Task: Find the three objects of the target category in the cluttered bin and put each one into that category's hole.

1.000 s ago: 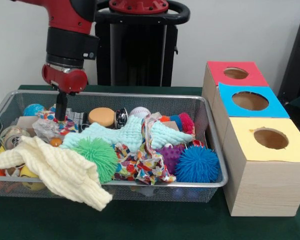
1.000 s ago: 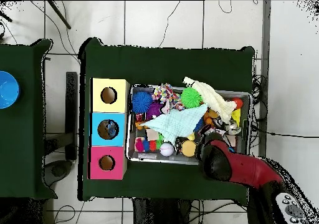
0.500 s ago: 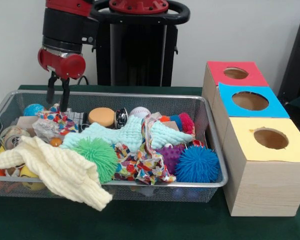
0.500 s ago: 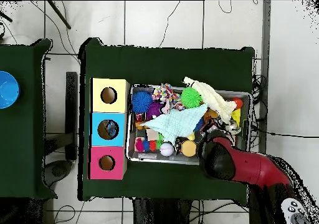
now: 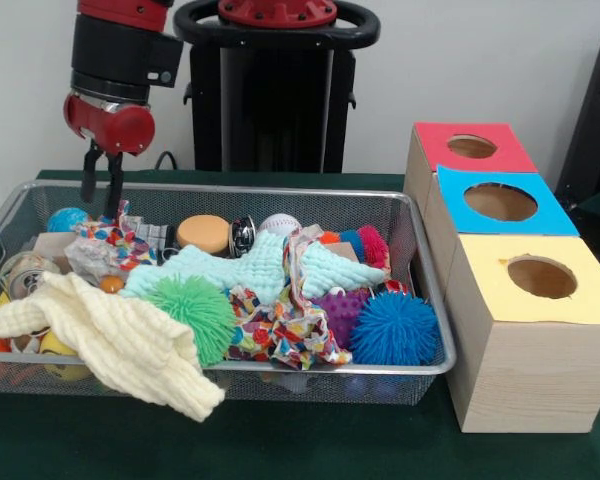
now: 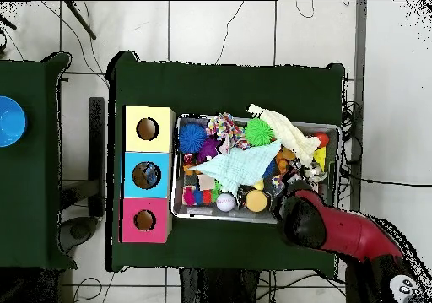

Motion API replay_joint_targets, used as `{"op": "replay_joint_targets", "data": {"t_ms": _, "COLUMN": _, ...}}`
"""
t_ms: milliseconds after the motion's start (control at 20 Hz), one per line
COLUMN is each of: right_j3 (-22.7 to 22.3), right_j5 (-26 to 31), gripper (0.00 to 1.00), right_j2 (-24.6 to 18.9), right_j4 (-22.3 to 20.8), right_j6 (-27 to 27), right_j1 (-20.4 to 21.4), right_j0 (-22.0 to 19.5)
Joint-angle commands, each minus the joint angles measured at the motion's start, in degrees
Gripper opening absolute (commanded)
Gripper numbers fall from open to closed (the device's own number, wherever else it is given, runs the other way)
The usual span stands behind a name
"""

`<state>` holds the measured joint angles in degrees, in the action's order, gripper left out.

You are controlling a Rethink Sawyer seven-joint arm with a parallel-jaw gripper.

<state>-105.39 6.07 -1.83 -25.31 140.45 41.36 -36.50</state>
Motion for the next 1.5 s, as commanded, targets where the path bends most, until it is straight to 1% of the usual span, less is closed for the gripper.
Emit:
{"op": "replay_joint_targets", "data": {"t_ms": 50, "right_j3": -4.0, "right_j5": -0.73, "gripper": 1.0, "right_j2": -1.81, "right_j4": -0.48, "right_j6": 2.94, "right_j1": -6.0, "right_j0": -2.72}}
{"op": "replay_joint_targets", "data": {"t_ms": 100, "right_j3": -3.31, "right_j5": -1.33, "gripper": 1.0, "right_j2": -0.61, "right_j4": -0.61, "right_j6": 3.48, "right_j1": -7.17, "right_j0": -1.88}}
{"op": "replay_joint_targets", "data": {"t_ms": 250, "right_j3": -2.21, "right_j5": -3.15, "gripper": 1.0, "right_j2": -0.69, "right_j4": -1.19, "right_j6": 3.35, "right_j1": -9.72, "right_j0": -2.56}}
{"op": "replay_joint_targets", "data": {"t_ms": 500, "right_j3": -1.7, "right_j5": -3.88, "gripper": 1.0, "right_j2": 0.19, "right_j4": -0.65, "right_j6": 4.08, "right_j1": -10.52, "right_j0": -1.53}}
{"op": "replay_joint_targets", "data": {"t_ms": 600, "right_j3": -1.69, "right_j5": -3.94, "gripper": 1.0, "right_j2": 0.81, "right_j4": -0.24, "right_j6": 4.57, "right_j1": -10.15, "right_j0": -0.51}}
{"op": "replay_joint_targets", "data": {"t_ms": 900, "right_j3": -1.18, "right_j5": -3.58, "gripper": 1.0, "right_j2": 1.23, "right_j4": 0.18, "right_j6": 4.56, "right_j1": -9.74, "right_j0": 0.36}}
{"op": "replay_joint_targets", "data": {"t_ms": 1200, "right_j3": 0.65, "right_j5": -5.88, "gripper": 1.0, "right_j2": 1.41, "right_j4": 0.09, "right_j6": 4.72, "right_j1": -13.04, "right_j0": 0.45}}
{"op": "replay_joint_targets", "data": {"t_ms": 1500, "right_j3": 1.96, "right_j5": -7.39, "gripper": 1.0, "right_j2": 1.66, "right_j4": 0.65, "right_j6": 4.83, "right_j1": -15.06, "right_j0": 0.9}}
